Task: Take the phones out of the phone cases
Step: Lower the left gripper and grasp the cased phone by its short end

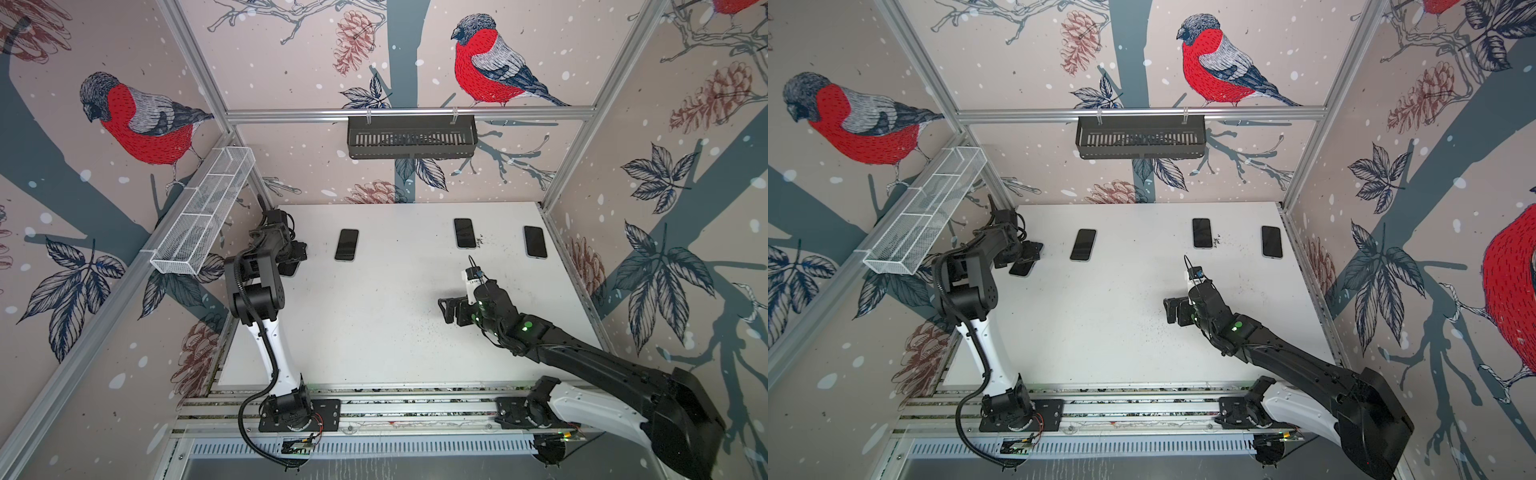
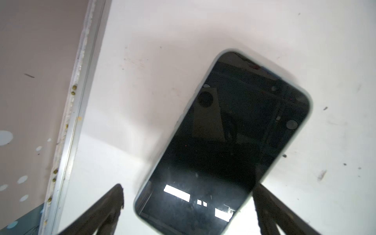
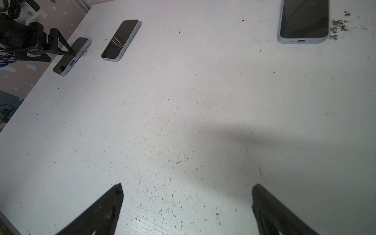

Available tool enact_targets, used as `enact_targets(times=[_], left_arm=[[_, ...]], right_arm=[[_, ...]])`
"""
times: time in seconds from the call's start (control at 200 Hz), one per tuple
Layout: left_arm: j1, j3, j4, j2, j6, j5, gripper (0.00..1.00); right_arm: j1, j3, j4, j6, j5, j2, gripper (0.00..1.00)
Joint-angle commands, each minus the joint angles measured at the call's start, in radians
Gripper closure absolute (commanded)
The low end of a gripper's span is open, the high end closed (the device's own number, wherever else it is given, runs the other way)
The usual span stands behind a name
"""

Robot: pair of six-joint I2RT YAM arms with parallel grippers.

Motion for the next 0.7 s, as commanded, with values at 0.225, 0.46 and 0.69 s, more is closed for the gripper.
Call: enact_targets(times=[0.225, 0.46, 0.69], left_arm=[[-0.003, 0.023, -0.021, 0.031, 0.012, -0.025, 0.02], [-0.008, 0.026, -0.023, 0.051, 0.039, 0.085, 0.02], [-0.007, 0.016, -0.035, 0.07, 0.046, 0.121, 0.02]], right_arm=[[0.001, 0.021, 0.011, -0.009, -0.009, 0.005, 0.01], [0.006, 0.028, 0.008, 0.0, -0.011, -0.003, 0.0], [0.03, 0.03, 0.004, 0.015, -0.001, -0.004, 0.0]])
